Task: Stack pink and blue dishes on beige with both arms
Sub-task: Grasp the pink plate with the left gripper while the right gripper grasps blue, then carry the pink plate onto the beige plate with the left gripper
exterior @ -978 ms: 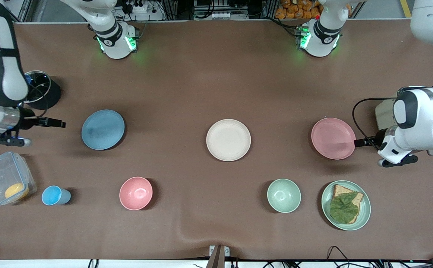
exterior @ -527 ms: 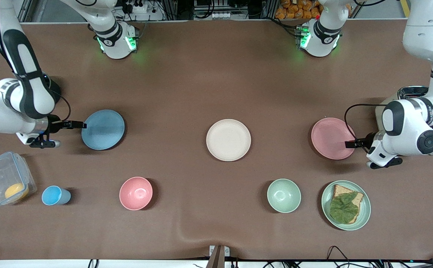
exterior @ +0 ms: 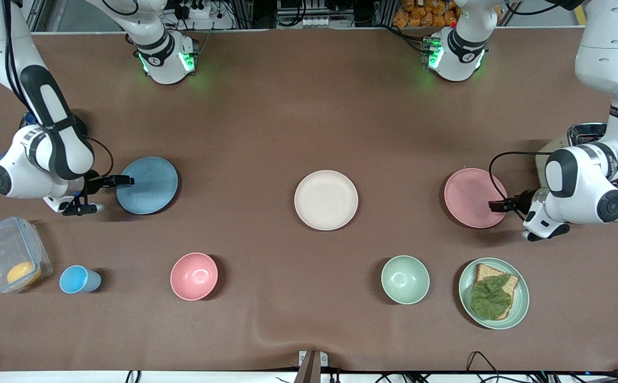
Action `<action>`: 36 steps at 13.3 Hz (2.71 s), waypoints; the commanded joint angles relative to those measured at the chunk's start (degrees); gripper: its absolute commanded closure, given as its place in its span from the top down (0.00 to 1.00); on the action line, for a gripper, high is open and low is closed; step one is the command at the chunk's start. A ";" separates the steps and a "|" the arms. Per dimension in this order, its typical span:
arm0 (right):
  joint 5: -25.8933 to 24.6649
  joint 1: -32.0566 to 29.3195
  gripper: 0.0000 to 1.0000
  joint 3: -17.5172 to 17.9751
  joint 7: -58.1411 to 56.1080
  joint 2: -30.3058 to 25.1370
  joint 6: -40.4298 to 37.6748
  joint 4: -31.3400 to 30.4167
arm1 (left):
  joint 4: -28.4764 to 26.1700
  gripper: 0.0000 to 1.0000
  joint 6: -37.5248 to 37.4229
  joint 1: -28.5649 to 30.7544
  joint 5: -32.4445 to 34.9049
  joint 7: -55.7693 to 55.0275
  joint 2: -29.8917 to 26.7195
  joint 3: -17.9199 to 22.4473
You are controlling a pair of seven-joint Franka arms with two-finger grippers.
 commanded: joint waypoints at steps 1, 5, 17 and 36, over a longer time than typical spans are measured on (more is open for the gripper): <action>1.31 -0.75 0.93 0.89 -1.40 1.73 -0.05 1.58 | 0.84 0.86 0.10 1.37 -1.22 1.31 1.38 -0.47; 3.60 -0.92 0.00 1.95 -2.88 2.78 -0.67 2.63 | 1.11 0.45 0.10 1.02 -1.31 1.23 1.48 -0.47; 3.42 -1.54 0.00 1.68 -7.20 4.28 -18.14 15.90 | 10.83 0.00 -9.63 0.14 -4.04 -3.50 -3.45 -9.15; 3.86 5.05 0.00 2.03 2.73 4.19 -29.85 24.35 | 11.57 0.00 0.35 -17.69 -9.40 -22.77 3.32 -19.02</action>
